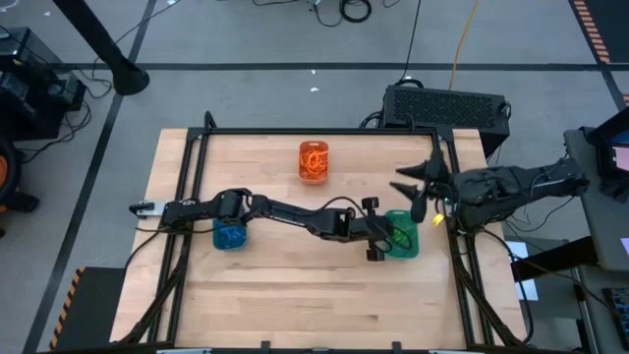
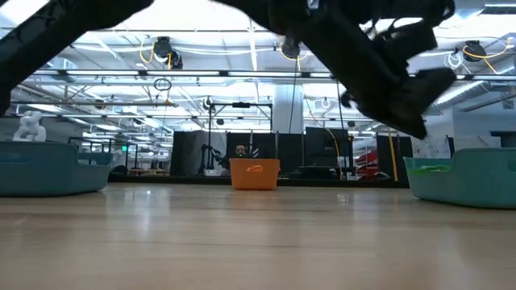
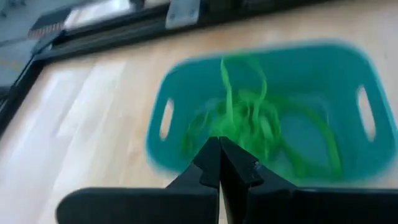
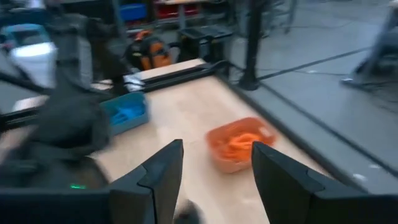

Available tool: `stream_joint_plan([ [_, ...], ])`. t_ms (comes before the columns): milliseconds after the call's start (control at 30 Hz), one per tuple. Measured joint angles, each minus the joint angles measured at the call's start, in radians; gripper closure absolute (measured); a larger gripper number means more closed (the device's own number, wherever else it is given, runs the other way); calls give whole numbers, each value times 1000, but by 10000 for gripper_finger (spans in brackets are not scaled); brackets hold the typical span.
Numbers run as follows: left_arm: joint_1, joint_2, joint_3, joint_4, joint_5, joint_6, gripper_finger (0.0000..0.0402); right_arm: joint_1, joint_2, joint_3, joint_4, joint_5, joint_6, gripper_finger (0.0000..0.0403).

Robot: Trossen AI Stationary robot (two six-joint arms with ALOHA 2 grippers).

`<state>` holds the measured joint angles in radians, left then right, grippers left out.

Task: Sort rubber bands into baskets
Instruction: Put the green rubber band into the green bin

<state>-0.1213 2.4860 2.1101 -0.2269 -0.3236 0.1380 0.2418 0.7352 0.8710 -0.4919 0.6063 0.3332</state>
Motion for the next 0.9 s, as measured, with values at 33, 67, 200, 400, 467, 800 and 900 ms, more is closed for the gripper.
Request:
stream_joint_plan([
  [33,-5,-13,0,-53,-17,1,400,0,-5,13,-28,26,-1,220],
  [67,-9,-22,1,-85,-28,1,400,0,-8,25,-51,47,0,220],
  [200,-31,-78,0,-253,-70,-3,400,-1,-17,56,-134,76,44,220],
  [400,-51,-149,0,-602,-147,-102,400,-1,5,55,-391,18,206,220],
  [467,-52,-162,0,-741,-190,-153,400,0,21,37,-457,-26,253,220],
  [800,-59,-203,-71,-1330,-417,-467,400,0,134,-135,-403,-223,232,220],
  [900,-57,-299,-225,-1313,-436,-491,400,0,188,-170,-350,-244,145,220],
])
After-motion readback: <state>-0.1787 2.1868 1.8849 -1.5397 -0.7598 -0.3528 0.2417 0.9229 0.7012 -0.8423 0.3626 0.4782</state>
